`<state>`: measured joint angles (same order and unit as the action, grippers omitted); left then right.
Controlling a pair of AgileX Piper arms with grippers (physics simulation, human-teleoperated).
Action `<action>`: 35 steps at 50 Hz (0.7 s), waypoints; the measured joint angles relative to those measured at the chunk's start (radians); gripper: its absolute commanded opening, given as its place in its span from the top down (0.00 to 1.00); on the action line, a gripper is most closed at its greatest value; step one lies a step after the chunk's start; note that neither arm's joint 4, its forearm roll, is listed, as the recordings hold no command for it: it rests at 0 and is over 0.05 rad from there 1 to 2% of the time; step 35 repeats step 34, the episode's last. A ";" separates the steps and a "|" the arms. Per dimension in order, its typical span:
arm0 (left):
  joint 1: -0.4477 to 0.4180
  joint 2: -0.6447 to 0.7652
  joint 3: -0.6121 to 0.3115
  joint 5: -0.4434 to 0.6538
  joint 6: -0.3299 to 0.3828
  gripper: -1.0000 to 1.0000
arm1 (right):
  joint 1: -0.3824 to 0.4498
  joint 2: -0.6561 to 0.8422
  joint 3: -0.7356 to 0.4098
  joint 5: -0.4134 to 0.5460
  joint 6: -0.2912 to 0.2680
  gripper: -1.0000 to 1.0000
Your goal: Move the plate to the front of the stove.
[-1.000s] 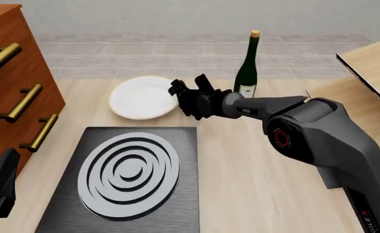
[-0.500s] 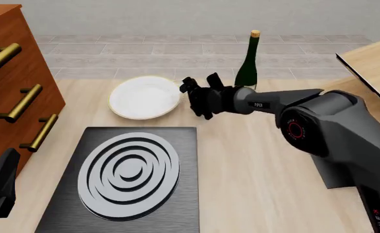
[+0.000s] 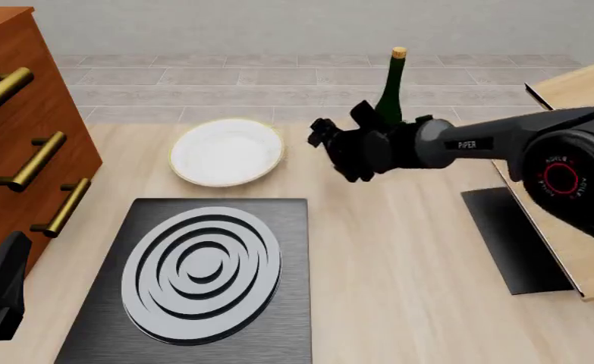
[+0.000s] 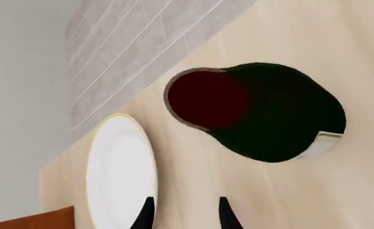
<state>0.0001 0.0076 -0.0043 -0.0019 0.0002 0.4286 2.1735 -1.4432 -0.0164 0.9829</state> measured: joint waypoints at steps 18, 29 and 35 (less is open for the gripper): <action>0.000 0.000 0.000 0.000 0.000 0.00 | -0.012 -0.285 0.219 0.042 -0.163 0.00; 0.000 0.000 0.000 0.000 0.000 0.00 | -0.009 -0.476 0.356 0.055 -0.219 0.00; 0.000 0.000 0.000 0.000 0.000 0.00 | -0.001 -0.564 0.425 0.049 -0.233 0.00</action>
